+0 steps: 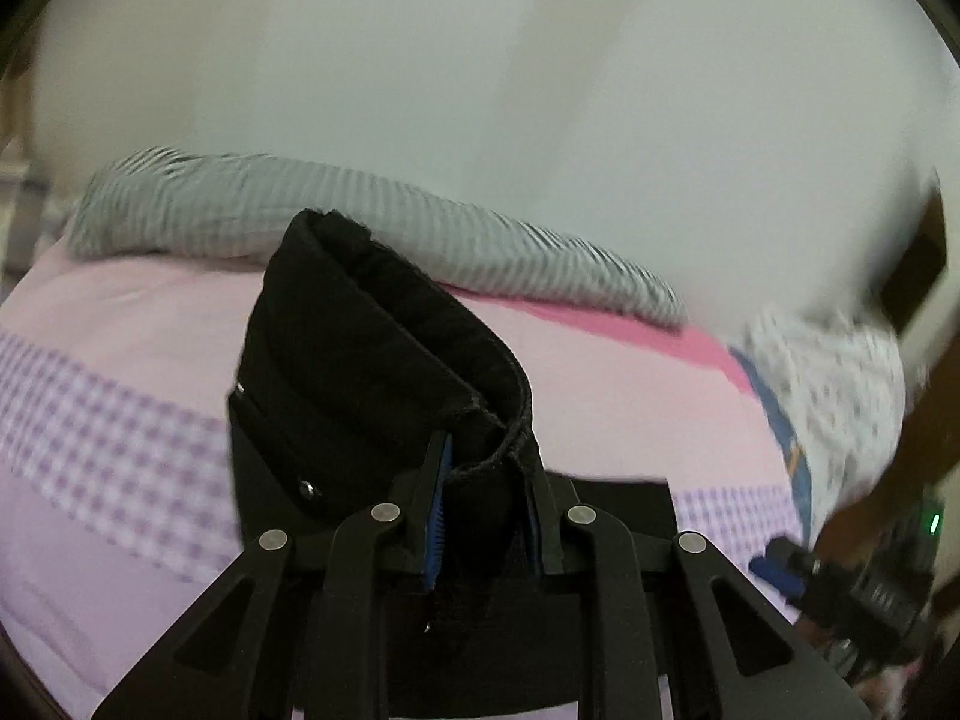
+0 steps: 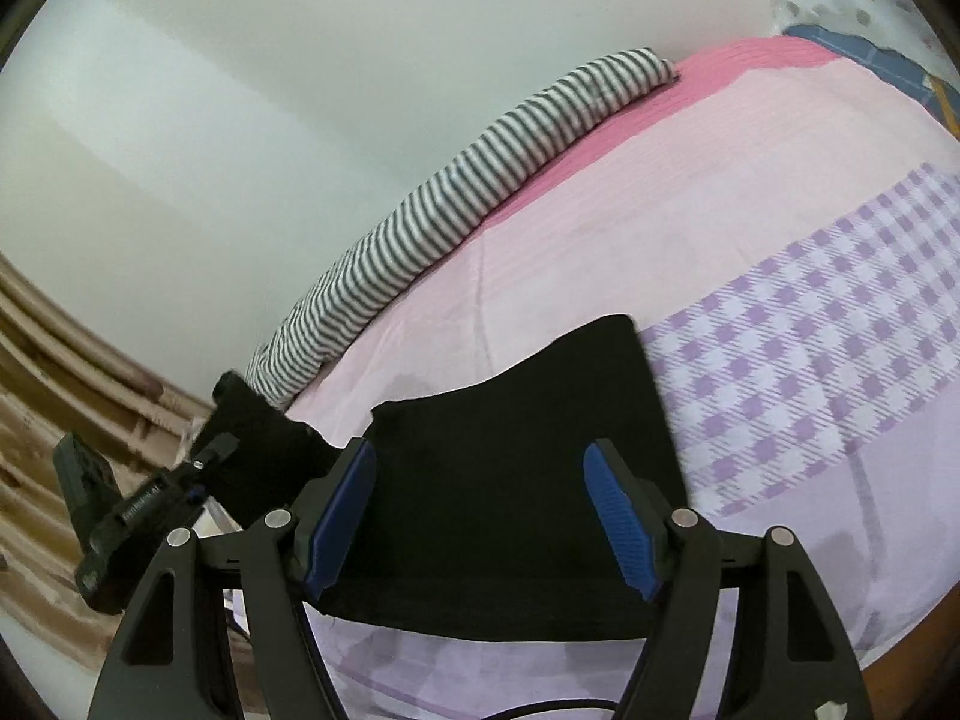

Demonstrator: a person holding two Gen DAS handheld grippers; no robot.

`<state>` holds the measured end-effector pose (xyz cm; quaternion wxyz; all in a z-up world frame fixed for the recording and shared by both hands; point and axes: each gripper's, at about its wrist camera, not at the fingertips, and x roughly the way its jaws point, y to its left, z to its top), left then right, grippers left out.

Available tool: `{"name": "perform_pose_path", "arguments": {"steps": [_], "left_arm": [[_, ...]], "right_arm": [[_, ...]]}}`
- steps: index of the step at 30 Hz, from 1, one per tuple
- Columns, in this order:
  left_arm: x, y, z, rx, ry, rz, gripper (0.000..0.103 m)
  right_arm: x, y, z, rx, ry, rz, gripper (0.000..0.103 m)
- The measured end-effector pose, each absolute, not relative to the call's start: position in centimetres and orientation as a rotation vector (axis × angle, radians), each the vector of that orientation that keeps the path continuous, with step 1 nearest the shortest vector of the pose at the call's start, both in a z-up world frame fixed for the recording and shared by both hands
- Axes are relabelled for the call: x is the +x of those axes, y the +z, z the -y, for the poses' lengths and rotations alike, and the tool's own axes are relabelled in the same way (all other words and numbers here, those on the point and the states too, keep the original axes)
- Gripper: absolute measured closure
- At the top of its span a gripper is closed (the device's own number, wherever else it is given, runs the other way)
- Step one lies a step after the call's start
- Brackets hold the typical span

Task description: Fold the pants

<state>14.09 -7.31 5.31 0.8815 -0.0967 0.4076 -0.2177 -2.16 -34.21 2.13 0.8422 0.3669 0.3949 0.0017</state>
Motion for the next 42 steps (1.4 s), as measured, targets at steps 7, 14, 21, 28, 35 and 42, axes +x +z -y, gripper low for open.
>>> {"name": "perform_pose_path", "arguments": {"steps": [7,14,21,28,35,42], "left_arm": [[11.0,1.4,14.4,-0.059,-0.597,-0.941,0.083],[8.8,-2.4,18.2,0.071,-0.629,-1.005,0.083],[8.6,-2.3,18.8,0.089,-0.683,-1.018,0.069],[7.8,0.1,17.3,0.078,-0.719,-0.932,0.061],[10.1,-0.1,11.8,0.000,-0.598,-0.955,0.058],[11.2,-2.8,7.1,-0.023,-0.476,-1.017,0.058]], "right_arm": [[-1.9,-0.6,35.1,0.879,0.045,-0.878,0.032],[-1.3,-2.0,34.9,0.935,0.094,-0.905,0.032],[-1.0,-3.9,34.0,1.030,0.156,-0.966,0.032],[-0.1,-5.3,32.7,1.025,0.195,-1.017,0.029],[0.9,-6.3,32.9,0.990,0.192,-1.074,0.029],[3.5,-7.8,32.9,0.968,0.289,-1.121,0.029]]}}
